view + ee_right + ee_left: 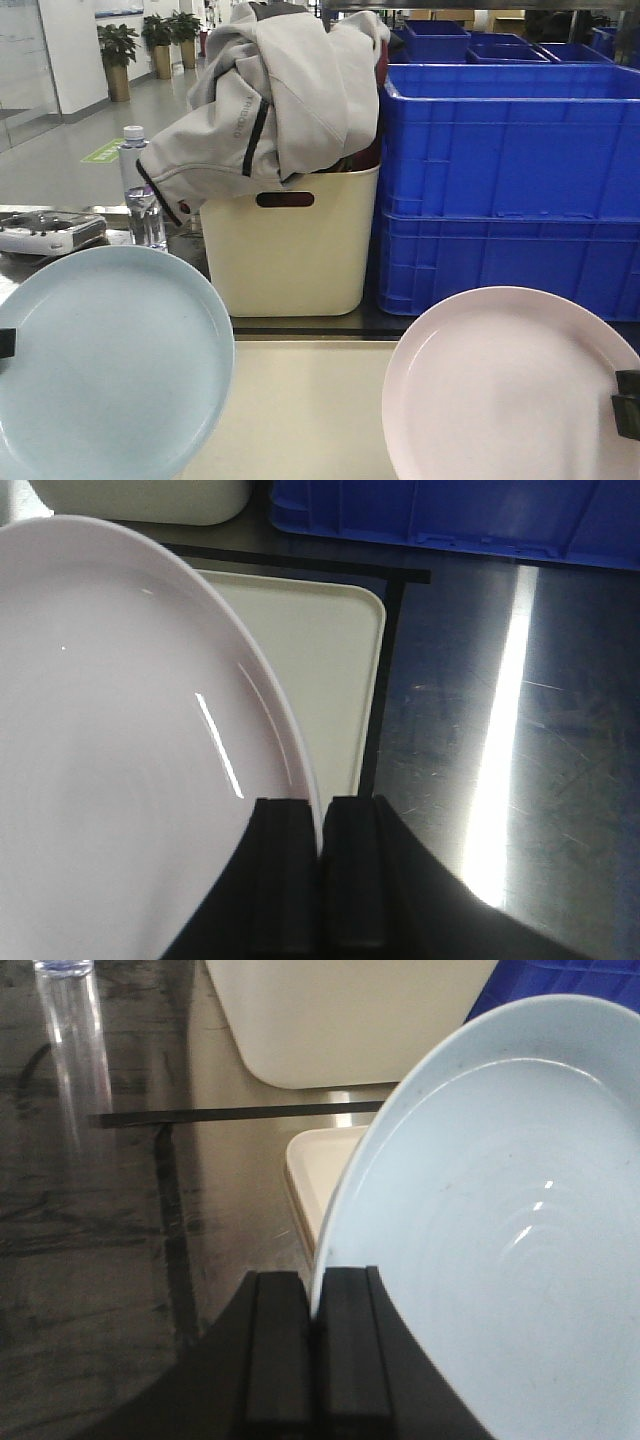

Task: Grab plate from conveyor and place on tray
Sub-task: 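Lower the light blue plate onto the cream tray with the left gripper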

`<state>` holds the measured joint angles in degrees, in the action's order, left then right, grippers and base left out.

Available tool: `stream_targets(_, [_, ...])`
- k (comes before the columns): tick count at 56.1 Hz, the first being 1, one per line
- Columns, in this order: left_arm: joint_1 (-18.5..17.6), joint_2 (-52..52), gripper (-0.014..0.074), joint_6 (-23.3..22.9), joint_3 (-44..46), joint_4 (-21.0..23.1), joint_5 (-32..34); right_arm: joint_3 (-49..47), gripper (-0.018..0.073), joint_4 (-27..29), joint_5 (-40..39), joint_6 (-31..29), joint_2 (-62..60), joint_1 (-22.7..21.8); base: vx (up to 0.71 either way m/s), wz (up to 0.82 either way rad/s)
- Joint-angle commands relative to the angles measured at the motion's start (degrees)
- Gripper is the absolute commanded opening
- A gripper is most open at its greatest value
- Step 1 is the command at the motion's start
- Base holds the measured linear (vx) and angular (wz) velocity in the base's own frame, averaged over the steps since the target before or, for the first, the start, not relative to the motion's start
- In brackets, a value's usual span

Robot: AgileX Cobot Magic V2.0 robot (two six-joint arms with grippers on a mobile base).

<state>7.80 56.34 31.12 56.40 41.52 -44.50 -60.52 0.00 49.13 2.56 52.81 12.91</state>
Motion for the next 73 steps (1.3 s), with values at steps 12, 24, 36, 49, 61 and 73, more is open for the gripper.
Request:
stream_targets(12, [-0.32, -0.70, 0.0003, -0.11, 1.78, 2.76, 2.96, -1.51, -0.0009, 0.00, -4.38, -0.36, -0.59, -0.34, 0.02, -0.08])
stream_targets(24, [-0.32, -0.70, 0.0003, -0.11, 1.78, 2.76, 2.96, -1.51, -0.0009, 0.00, -4.38, -0.36, -0.59, -0.34, 0.00, 0.00])
stream_targets(36, [-0.32, -0.70, 0.0003, -0.11, 1.78, 2.76, 2.96, -1.51, -0.0009, 0.00, -5.99, -0.36, -0.59, -0.34, 0.00, 0.00])
stream_targets(49, [-0.32, -0.57, 0.0003, -0.17, 1.78, 2.89, 2.92, -1.51, -0.0009, 0.37, -6.35, 0.48, -0.59, -0.34, 0.00, 0.00])
stream_targets(61, [-0.38, 5.77, 0.0003, 2.01, 1.78, 15.38, 2.71, -2.32, -0.0009, 0.00, -9.95, 4.64, -0.92, -0.34, 0.00, 0.00])
stream_targets(73, [-4.91, 16.17, 0.0003, 13.89, 2.16, 30.43, 5.89, -8.09, -0.0009, 1.22, -11.26, 5.68, -1.06, -0.34, 0.00, 0.00])
